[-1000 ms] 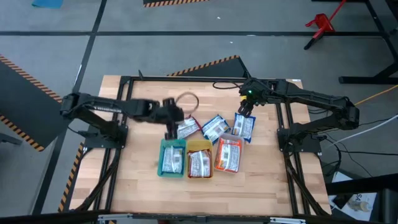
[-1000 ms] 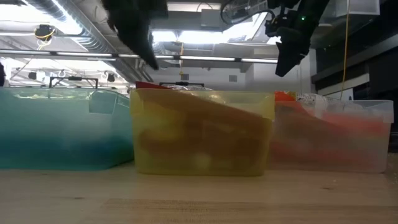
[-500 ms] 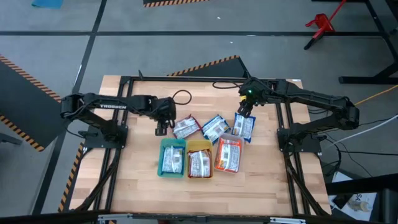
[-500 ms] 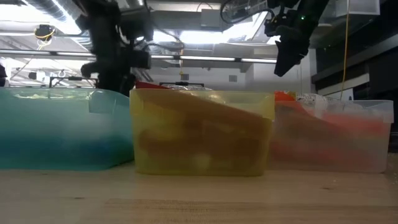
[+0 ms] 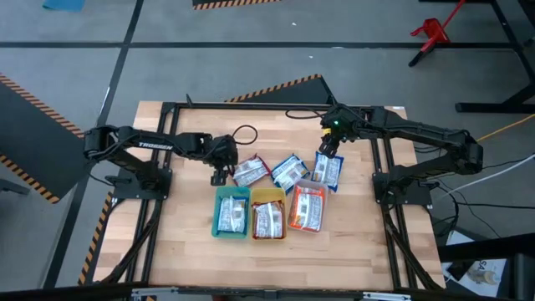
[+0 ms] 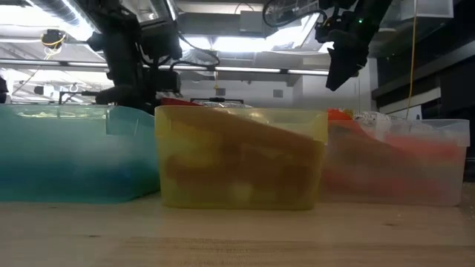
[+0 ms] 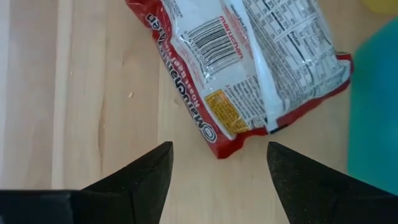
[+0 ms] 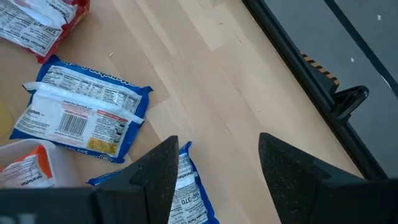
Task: Sort Maruchan noodles
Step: Put the red noodle pack into the yellow bin
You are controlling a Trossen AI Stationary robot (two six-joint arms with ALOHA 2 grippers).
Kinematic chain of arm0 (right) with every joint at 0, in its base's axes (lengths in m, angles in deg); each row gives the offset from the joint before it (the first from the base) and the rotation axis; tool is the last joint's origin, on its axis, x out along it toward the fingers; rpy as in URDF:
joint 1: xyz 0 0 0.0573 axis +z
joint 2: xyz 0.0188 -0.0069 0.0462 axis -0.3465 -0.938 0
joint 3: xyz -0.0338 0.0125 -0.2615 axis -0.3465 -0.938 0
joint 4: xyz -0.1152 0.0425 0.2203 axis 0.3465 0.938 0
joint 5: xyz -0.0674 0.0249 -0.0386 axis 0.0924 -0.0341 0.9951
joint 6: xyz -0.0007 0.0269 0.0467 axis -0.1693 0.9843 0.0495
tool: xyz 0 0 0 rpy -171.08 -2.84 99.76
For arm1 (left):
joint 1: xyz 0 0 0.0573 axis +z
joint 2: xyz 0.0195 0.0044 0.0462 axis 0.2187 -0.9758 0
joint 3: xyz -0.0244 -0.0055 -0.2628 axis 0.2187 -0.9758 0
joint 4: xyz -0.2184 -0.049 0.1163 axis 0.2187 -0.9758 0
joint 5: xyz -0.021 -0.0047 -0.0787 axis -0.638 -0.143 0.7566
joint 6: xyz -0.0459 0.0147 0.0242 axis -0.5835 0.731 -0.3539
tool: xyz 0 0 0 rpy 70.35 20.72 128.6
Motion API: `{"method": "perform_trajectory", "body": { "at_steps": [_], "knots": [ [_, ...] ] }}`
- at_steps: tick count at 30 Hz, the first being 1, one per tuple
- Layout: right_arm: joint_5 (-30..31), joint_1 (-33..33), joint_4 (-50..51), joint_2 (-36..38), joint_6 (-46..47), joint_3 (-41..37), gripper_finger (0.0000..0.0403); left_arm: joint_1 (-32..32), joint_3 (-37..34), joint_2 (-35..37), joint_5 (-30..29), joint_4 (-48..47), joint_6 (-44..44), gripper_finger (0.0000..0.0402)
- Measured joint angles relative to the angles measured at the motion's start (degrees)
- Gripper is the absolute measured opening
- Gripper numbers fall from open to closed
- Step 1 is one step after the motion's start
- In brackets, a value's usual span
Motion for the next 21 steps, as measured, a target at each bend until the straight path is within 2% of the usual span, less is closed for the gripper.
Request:
{"method": "perform_trajectory", "body": {
  "at_steps": [13,21],
  "knots": [
    [0.00,0.00,0.01,0.00,0.00,0.00,0.0209,0.32,0.00,-8.27,1.49,5.72,1.52,0.0254],
    [0.00,0.00,0.00,-0.02,0.00,0.00,0.0209,1.56,0.00,-9.24,0.94,7.20,1.69,0.0248]
  ]
}}
